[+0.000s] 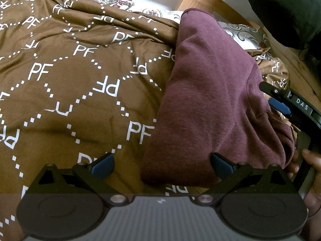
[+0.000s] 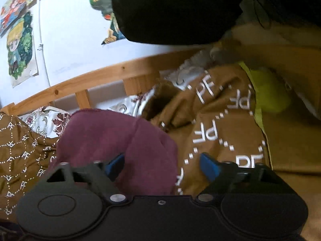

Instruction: Fold small clothes

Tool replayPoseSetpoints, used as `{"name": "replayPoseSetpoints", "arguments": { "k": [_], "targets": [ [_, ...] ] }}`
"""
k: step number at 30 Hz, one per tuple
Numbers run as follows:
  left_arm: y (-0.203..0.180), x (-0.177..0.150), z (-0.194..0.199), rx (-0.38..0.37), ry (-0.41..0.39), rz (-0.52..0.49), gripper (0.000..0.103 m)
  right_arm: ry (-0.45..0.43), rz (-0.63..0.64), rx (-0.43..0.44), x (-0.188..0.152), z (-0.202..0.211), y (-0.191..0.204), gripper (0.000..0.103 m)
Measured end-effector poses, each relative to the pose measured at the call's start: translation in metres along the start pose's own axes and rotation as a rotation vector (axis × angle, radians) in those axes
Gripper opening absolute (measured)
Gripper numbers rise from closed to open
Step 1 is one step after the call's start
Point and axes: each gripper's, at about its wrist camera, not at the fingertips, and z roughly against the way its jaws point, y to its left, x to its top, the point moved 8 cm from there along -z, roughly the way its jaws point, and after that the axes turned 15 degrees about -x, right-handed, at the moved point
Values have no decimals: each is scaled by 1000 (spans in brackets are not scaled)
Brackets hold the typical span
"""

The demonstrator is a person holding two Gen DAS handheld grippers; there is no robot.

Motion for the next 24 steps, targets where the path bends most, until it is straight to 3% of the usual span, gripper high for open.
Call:
{"name": "replayPoseSetpoints", "arguments": {
  "k": [3, 5, 6, 8, 14, 16, 19, 21, 23, 24],
  "targets": [
    [0, 0, 0, 0, -2, -2, 103, 17, 10, 29, -1, 0, 9, 64],
    [0, 0, 0, -1, -3, -3, 103, 31, 48, 26, -3, 0, 16, 44],
    [0, 0, 0, -1, -2, -3, 103, 30, 74, 18, -4, 1, 20, 39],
    [0, 0, 0, -1, -2, -3, 103, 13, 114, -3, -4, 4, 21, 11],
    [1, -2, 0, 2, -2, 6, 103, -27, 138, -90, 3, 14, 8, 7],
    [0, -3, 2, 5, -5, 10, 103, -12, 120, -94, 0, 19, 0, 7],
    [-1, -5, 4, 13, -10, 12, 103, 20, 44, -24, -5, 35, -6, 23],
    [-2, -6, 5, 18, -8, 19, 103, 28, 11, 48, -5, 50, -2, 43],
    [-3, -7, 7, 19, -2, 29, 103, 37, 19, 109, -5, 62, 8, 70],
    [-3, -7, 8, 17, -2, 38, 103, 51, 51, 139, -7, 68, 16, 75]
  ]
}}
